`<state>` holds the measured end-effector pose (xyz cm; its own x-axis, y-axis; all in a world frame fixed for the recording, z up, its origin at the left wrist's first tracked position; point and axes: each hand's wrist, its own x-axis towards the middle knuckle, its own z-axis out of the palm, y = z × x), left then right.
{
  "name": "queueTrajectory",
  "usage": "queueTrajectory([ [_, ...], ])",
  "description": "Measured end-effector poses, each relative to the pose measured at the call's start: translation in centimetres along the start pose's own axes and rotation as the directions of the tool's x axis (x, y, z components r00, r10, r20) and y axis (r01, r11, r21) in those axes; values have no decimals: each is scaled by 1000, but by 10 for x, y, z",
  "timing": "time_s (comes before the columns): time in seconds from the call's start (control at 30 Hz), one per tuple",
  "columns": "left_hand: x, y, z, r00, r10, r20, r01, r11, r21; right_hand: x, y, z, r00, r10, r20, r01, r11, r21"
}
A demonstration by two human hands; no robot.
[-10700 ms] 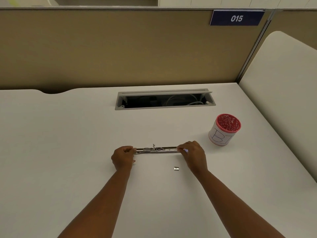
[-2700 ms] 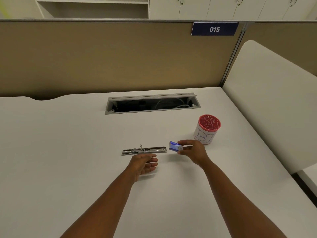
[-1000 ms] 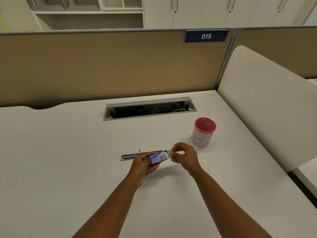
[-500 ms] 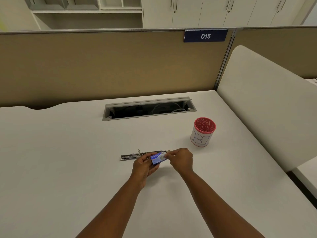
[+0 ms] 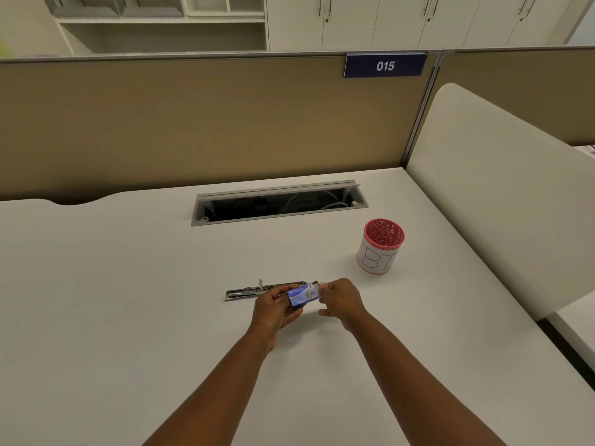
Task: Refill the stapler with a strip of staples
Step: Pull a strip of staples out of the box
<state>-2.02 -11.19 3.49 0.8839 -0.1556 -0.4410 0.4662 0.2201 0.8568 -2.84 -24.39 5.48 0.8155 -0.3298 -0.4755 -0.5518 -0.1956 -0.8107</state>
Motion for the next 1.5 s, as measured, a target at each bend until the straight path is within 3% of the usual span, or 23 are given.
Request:
queueTrajectory([
  [0.13, 0, 1, 2, 998, 24, -57, -23, 1000, 7, -3, 0, 1, 995, -94, -32, 89, 987, -135],
  [0.3, -1, 1, 1, 998, 35, -59, -33, 999, 35, -4, 0, -2, 999, 0, 36, 0, 1000, 0],
  [0.57, 1, 5, 2, 997, 45, -55, -41, 997, 67, -7, -6, 1, 997, 34, 71, -20, 982, -189],
  [0.73, 1, 6, 0, 996, 67, -66, -61, 993, 97, -9, -10, -4, 984, 70, 161, -55, 994, -96],
  [1.23, 2, 11, 6, 994, 100, -51, -96, 993, 66, -11, -10, -4, 987, -130, 97, 142, 980, -138],
  [1.37, 2, 11, 5, 994, 101, -49, -97, 992, 79, -10, -8, -5, 990, -119, 81, 124, 990, -70],
  [1.5, 2, 10, 5, 995, 91, -37, -89, 994, 67, -7, -7, -8, 980, -192, 50, 198, 967, -158],
])
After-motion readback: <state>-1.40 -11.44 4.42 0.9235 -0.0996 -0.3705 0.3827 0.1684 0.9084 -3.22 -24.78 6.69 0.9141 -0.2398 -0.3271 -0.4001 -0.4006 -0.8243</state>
